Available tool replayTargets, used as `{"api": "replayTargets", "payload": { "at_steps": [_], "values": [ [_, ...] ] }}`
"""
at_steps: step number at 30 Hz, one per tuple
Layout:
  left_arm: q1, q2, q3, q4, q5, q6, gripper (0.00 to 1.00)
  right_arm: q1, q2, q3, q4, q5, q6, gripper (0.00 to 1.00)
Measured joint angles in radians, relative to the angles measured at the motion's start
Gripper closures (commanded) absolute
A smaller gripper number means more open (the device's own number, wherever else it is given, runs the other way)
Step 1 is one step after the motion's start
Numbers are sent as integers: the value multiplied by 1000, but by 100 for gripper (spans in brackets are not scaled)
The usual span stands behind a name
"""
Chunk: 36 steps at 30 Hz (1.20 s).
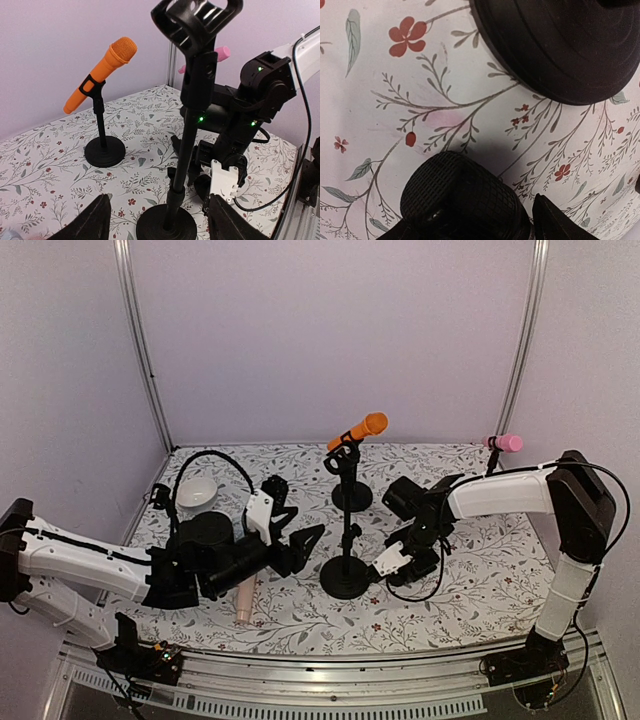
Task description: Attach the microphones to the stand
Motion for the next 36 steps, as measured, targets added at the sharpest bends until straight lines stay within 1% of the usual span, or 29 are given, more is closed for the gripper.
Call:
{"api": "replayTargets", "payload": {
  "at_steps": [5, 8, 13, 17, 23, 29, 33, 36],
  "values": [
    [0, -4, -1, 0, 3, -13, 33, 0, 1, 2, -25, 2, 41, 48],
    [0, -6, -6, 2, 6, -16, 33, 0, 1, 2, -50, -9, 68, 58],
    [0, -8, -16, 2, 7, -15, 33, 7, -18, -1, -96, -67, 137, 66],
    [0, -29, -17, 1, 7, -15, 33, 13, -86, 5, -148, -151, 194, 71],
    [0, -63, -7, -31, 11, -5, 34, 14, -209, 105, -274, -345, 279, 74],
    [-3, -138, 57, -123, 76, 40, 32, 14, -369, 230, -385, -580, 351, 77],
    [-18, -154, 106, -128, 149, 66, 31, 14, -457, 285, -385, -777, 390, 75],
    [-62, -135, 113, -115, 170, 85, 31, 14, -476, 286, -365, -930, 430, 75]
  ]
}}
